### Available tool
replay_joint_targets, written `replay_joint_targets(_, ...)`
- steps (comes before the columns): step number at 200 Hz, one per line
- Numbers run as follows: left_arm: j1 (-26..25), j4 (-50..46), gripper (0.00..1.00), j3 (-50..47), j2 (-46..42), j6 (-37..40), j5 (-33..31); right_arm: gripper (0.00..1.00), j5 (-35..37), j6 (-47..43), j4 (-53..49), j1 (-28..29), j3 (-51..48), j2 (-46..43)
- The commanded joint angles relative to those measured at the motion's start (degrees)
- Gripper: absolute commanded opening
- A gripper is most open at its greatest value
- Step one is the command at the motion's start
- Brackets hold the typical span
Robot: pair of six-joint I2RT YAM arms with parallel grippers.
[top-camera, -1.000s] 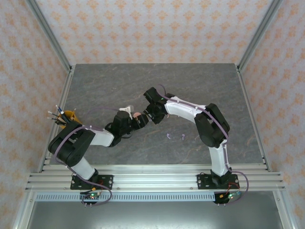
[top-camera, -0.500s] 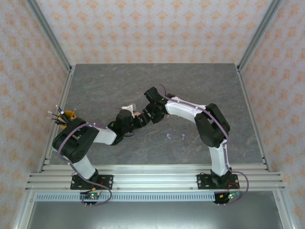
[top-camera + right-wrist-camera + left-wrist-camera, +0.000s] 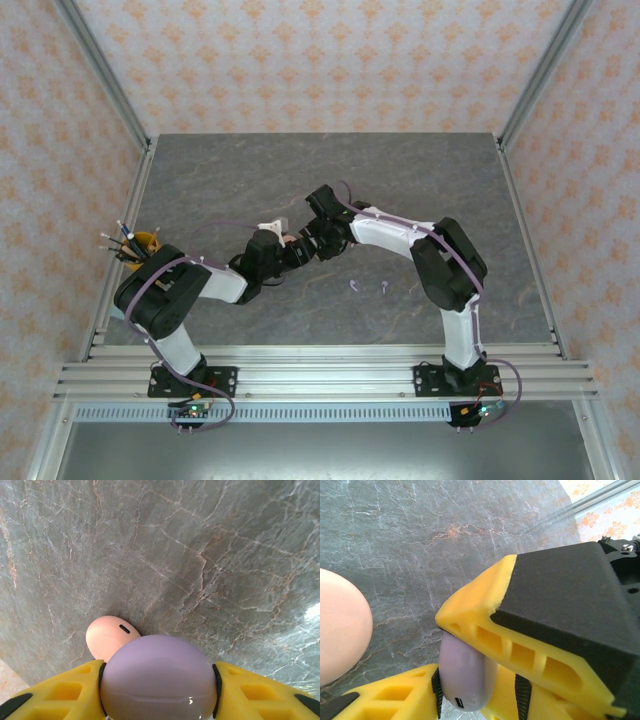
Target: Insert the wireless bluetooth earbuds into the charging case
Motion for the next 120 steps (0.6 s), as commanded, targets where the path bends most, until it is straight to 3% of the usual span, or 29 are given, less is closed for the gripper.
replay_joint_targets(1,-0.4,3.4,0.43,1.6,0.6,0.1,-2.0,0.48,-1.5,1.1,0.7,0.3,-0.9,-2.7)
replay_joint_targets(120,-0.4,1.6,0.28,3.1,0.2,1.0,-2.9,0.48,-1.3,1.2,0.4,0.3,-2.4,-4.4)
